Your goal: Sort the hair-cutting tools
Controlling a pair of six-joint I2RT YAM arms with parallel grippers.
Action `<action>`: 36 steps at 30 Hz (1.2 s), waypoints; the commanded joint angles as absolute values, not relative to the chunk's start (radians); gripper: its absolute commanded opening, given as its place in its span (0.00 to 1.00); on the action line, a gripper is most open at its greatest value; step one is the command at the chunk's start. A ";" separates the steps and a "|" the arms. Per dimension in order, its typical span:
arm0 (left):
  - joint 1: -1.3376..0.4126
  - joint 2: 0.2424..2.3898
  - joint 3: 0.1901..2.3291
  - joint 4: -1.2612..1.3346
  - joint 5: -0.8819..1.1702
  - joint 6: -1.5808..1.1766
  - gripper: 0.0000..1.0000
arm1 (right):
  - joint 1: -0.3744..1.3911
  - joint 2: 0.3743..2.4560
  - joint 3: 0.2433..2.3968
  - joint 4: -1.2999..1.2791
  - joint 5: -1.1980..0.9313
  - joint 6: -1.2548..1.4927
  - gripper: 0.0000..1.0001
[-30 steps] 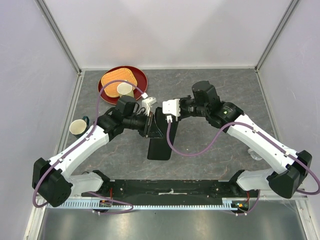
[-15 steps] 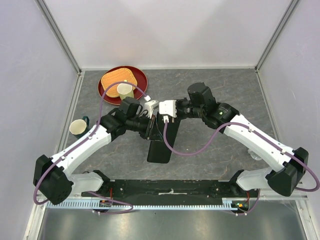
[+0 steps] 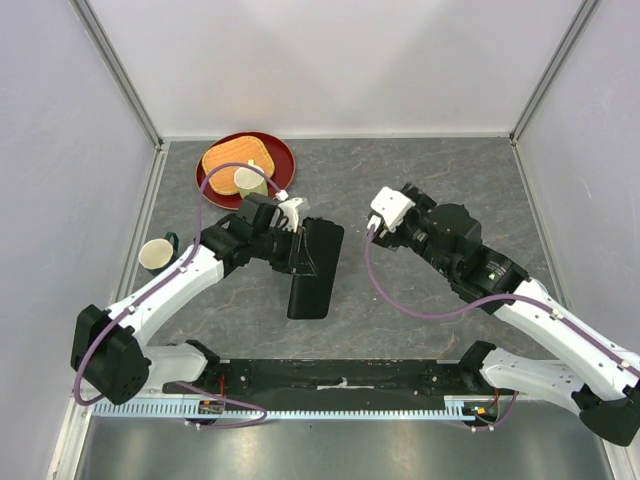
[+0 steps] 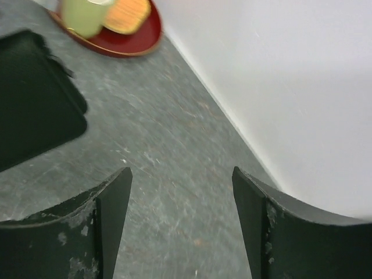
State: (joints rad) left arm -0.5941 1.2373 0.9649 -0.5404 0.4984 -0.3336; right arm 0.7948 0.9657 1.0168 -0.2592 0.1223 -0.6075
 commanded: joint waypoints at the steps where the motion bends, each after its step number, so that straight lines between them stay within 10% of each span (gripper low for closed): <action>1: -0.545 1.278 1.032 -0.471 0.469 -0.428 0.02 | 0.795 0.951 0.999 -0.230 0.466 -0.346 0.80; 17: -0.526 1.839 1.295 -0.069 0.798 -0.757 0.02 | 0.788 1.083 0.973 -0.285 0.540 0.192 0.84; 27: -0.543 2.005 1.436 -0.139 0.634 -0.669 0.55 | 0.767 1.085 0.954 -0.299 0.614 0.176 0.85; 36: -0.543 1.904 1.460 -0.383 0.289 -0.526 0.75 | 0.753 1.072 0.959 -0.308 0.624 0.176 0.87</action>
